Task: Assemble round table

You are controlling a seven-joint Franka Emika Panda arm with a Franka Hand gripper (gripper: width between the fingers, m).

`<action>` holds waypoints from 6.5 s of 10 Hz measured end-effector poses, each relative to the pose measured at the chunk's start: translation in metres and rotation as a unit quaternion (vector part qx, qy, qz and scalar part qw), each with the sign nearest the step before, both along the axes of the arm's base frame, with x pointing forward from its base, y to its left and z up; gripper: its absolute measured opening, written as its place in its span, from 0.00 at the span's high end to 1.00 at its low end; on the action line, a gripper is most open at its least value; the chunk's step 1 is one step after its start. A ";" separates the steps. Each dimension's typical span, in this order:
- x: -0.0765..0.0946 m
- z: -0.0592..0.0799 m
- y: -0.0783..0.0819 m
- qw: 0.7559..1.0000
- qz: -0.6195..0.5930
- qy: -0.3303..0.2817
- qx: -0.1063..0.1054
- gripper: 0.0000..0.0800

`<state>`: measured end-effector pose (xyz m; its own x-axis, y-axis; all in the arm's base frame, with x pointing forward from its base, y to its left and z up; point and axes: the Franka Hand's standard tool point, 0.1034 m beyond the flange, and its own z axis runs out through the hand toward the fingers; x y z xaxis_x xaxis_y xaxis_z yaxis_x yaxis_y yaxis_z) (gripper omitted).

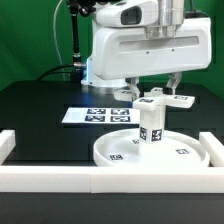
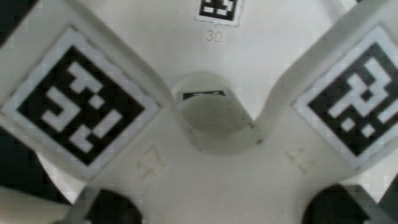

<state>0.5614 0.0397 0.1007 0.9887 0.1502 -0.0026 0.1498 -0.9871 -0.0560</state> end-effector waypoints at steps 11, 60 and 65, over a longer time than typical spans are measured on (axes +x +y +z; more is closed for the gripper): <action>-0.002 -0.001 -0.002 0.898 -0.439 0.017 0.039 0.45; 0.010 0.026 0.007 0.912 0.405 -0.055 -0.019 0.19; 0.008 0.022 0.003 0.813 0.579 -0.054 -0.038 0.19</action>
Offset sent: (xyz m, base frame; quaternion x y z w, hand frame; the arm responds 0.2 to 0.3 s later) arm 0.0000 0.0000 0.0000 0.0000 0.0000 0.1296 0.9916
